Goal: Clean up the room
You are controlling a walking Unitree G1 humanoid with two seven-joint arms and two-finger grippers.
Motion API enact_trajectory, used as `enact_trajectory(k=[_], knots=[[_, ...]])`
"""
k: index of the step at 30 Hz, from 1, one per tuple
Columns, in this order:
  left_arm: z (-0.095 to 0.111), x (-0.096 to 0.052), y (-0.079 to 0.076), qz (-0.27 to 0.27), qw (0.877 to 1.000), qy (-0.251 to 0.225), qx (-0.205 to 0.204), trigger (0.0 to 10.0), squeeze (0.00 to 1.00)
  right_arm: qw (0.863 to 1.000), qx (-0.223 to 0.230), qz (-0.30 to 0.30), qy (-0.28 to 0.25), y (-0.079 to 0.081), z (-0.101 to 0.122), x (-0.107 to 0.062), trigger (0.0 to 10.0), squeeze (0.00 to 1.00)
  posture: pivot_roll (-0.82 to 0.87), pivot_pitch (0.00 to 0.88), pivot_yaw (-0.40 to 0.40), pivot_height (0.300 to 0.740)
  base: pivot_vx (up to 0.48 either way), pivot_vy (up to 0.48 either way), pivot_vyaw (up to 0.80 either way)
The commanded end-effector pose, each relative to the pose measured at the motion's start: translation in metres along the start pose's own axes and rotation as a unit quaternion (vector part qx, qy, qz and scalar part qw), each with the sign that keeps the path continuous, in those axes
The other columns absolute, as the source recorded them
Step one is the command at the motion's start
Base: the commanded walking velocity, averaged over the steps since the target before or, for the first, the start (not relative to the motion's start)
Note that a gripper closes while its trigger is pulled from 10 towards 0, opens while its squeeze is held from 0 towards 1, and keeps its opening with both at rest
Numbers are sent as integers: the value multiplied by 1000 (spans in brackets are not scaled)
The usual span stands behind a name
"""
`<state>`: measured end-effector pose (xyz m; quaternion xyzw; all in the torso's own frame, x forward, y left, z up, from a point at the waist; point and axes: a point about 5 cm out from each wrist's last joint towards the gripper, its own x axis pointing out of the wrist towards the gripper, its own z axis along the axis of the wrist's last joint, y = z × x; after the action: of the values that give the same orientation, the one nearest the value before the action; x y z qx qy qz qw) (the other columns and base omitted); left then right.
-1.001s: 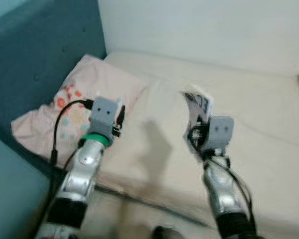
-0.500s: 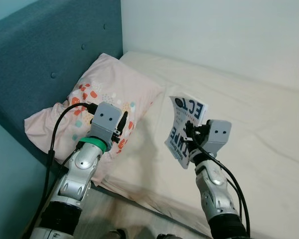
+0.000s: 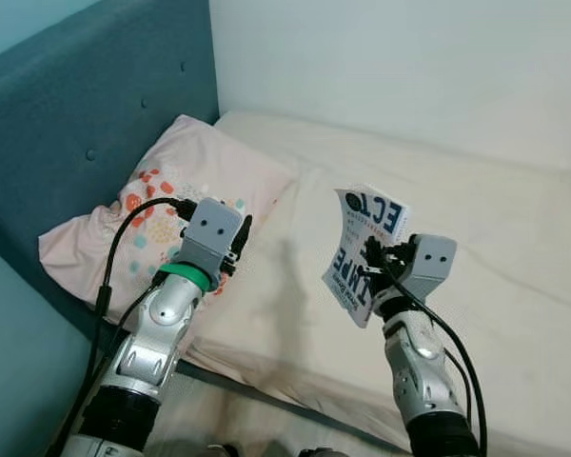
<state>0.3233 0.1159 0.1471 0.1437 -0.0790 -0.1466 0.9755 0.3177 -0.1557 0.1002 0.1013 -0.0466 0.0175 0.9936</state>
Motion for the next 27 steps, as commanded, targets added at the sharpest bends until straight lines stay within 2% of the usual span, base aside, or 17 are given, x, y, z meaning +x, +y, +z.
enact_trajectory(k=[1,27], knots=[[-4,-3,0,0,1000,7,-2,10000,0,1000,-1,3,-9,2,3,2,10000,0,-11,30,61,720,0,0,0],[-7,-8,4,6,1000,17,0,10000,0,1000,12,1,-9,5,3,4,10000,0,4,54,78,615,0,0,0]])
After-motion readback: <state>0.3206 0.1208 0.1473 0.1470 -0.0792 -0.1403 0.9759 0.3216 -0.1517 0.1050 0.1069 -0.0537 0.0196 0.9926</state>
